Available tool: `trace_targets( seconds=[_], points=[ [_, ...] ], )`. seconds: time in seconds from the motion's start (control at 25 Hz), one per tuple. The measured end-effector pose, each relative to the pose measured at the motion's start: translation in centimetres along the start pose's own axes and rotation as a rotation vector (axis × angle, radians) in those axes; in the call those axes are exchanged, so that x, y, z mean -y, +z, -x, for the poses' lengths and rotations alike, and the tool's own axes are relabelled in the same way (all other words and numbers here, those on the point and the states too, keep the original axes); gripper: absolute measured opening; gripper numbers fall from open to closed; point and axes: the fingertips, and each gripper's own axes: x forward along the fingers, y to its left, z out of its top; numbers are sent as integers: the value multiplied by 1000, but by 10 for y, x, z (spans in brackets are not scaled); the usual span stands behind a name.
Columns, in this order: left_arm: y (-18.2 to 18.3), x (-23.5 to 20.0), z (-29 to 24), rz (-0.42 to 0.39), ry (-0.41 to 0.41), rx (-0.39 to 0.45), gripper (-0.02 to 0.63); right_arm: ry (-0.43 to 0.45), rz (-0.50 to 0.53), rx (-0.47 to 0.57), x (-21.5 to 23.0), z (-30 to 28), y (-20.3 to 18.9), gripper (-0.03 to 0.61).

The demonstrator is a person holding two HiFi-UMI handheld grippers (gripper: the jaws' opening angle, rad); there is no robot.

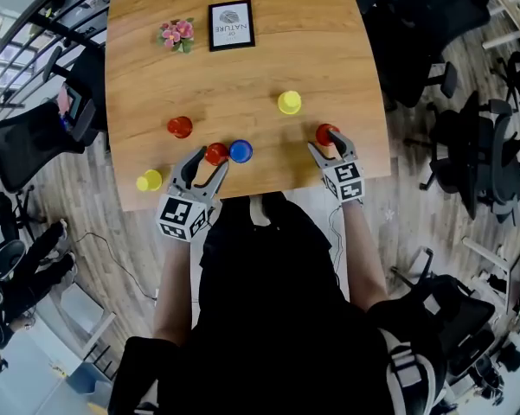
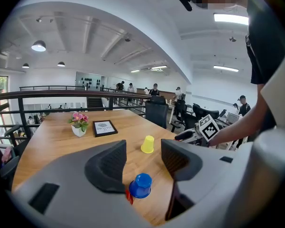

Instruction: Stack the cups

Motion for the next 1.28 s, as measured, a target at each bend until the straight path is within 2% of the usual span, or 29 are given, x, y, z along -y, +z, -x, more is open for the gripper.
trace_targets(
  seconds=[0.32,0.68,1.04,1.28],
  points=[
    [6,3,-14,-12,-9,-2,253,-67,-10,-10,33,1,-11,261],
    [6,2,-16,-8,12,-6,253,-109,-17,-37,50,2,-24,265],
    [5,2,-14,1,26,-3,253,-113,-12,-23,54,6,-12,267],
    [7,5,-18,0,23,2,253,-103,-23,-59,58,1,-27,276]
  ],
)
